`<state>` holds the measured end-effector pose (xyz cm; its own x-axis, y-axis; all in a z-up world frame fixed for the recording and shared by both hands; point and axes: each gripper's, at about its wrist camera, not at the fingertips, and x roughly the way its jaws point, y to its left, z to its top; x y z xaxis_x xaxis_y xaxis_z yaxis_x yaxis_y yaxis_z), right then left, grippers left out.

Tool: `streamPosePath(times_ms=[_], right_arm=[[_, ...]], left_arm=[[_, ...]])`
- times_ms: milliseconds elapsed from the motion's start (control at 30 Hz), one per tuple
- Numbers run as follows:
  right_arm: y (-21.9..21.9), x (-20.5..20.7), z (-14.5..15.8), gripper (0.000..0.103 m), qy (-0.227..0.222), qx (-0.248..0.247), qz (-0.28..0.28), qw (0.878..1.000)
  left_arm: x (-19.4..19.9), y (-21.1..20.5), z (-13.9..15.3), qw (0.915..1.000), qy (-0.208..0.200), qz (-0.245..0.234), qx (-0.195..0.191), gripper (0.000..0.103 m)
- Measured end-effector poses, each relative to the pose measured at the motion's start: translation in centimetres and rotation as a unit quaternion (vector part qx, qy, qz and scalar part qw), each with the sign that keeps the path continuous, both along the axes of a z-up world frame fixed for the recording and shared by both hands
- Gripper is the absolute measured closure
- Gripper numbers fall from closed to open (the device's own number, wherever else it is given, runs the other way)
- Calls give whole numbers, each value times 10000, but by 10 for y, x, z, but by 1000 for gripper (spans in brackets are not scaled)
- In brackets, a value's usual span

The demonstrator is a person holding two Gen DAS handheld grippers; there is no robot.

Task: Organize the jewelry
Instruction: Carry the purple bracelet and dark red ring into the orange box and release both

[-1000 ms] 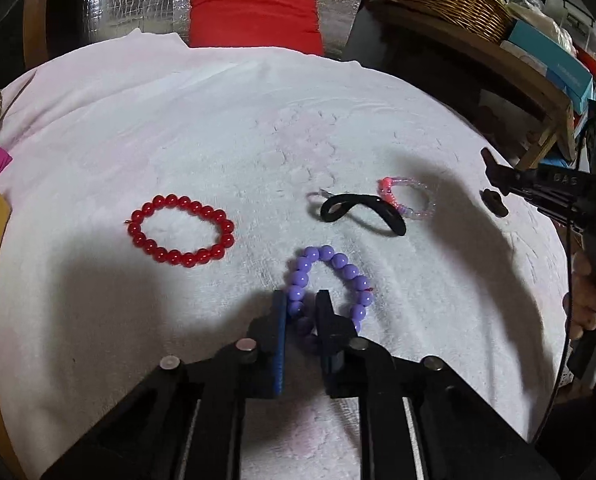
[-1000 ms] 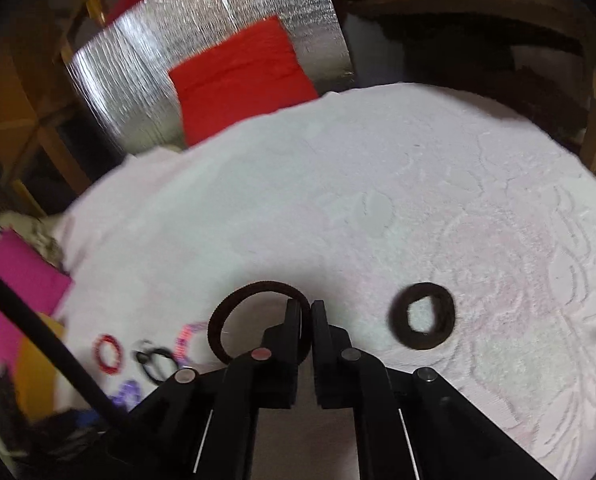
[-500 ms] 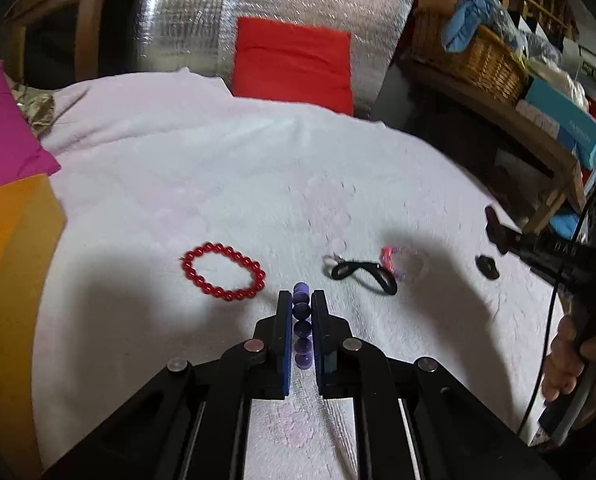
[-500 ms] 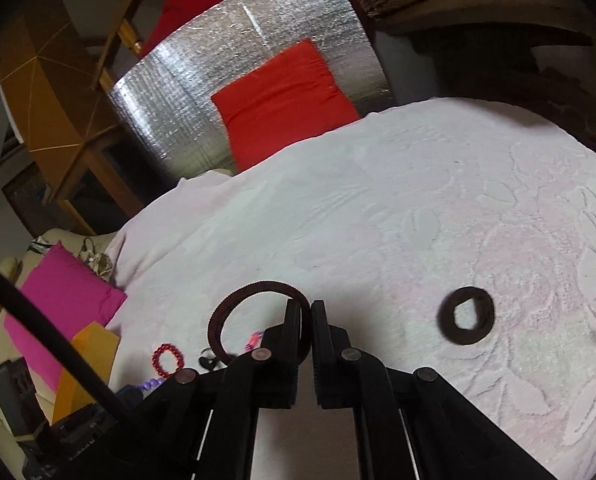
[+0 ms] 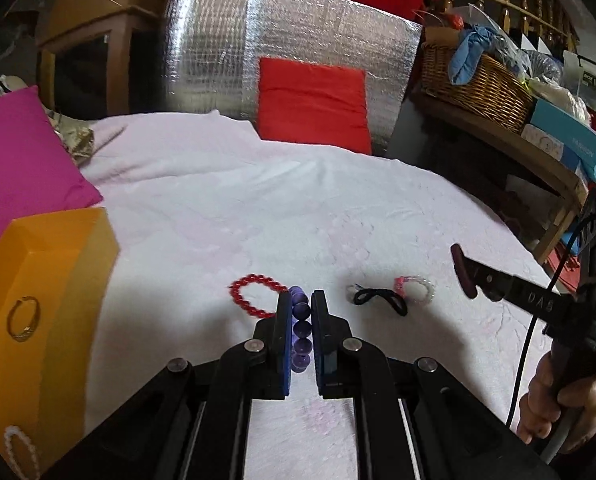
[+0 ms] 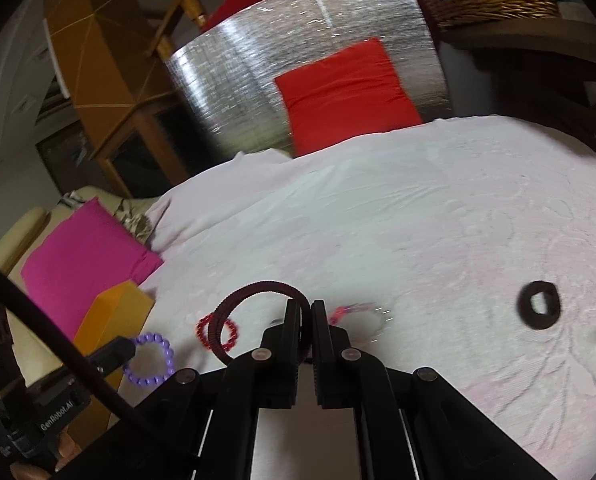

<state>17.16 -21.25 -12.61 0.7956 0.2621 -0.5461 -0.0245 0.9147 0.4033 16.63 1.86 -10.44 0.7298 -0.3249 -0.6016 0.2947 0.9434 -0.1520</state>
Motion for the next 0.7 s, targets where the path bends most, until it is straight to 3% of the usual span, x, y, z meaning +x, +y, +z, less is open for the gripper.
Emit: streamPosePath(times_ms=[700], right_arm=[[94,-14,-12,97,-77,-187,759,9969]], left_arm=[[-33,70,23,9957,-374,843,40,94]])
